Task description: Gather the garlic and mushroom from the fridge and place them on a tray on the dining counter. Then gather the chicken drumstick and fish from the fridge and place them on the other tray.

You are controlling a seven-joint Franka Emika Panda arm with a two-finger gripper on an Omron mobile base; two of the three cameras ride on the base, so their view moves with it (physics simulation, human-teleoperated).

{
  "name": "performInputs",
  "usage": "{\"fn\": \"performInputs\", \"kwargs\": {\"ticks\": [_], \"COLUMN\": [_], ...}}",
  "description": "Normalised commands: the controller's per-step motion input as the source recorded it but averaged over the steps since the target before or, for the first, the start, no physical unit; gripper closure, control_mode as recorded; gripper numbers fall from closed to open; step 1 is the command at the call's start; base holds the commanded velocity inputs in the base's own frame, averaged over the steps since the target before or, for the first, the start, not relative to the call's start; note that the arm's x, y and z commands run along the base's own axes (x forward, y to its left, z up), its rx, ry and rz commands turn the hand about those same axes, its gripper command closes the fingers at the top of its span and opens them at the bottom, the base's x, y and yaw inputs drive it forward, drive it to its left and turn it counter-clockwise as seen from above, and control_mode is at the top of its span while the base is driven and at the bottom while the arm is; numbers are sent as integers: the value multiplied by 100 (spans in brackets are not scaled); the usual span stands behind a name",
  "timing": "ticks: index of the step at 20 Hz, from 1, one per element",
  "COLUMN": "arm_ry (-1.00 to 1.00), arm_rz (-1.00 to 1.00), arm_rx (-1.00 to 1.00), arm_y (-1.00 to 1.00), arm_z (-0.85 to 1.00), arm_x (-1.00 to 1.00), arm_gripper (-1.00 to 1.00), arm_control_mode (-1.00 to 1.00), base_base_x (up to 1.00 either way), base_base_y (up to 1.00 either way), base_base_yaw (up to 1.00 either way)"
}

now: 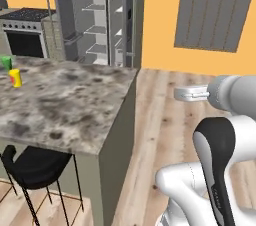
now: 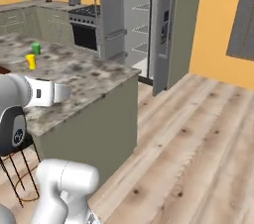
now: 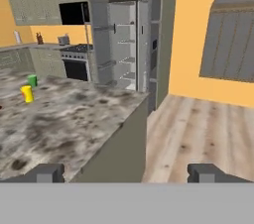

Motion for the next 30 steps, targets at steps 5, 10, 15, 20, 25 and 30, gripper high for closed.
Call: {"fn": "performInputs", "kwargs": {"ticks": [5, 10, 15, 20, 25, 30], "arm_ry": [0, 0, 0, 0, 0, 0], "arm_rz": [0, 0, 0, 0, 0, 0], "arm_rx": [0, 0, 0, 0, 0, 0], "arm_y": [0, 0, 0, 0, 0, 0], "arm_z": [0, 0, 0, 0, 0, 0], "arm_x": [0, 0, 0, 0, 0, 0], "arm_gripper": [-100, -100, -100, -100, -100, -100], "arm_control_mode": [100, 100, 100, 100, 100, 100], "base_base_x": [63, 57, 55, 52, 50, 46], "base_base_y": [-76, -74, -74, -72, -71, -70], "base_base_yaw": [29, 30, 30, 31, 32, 32]}}
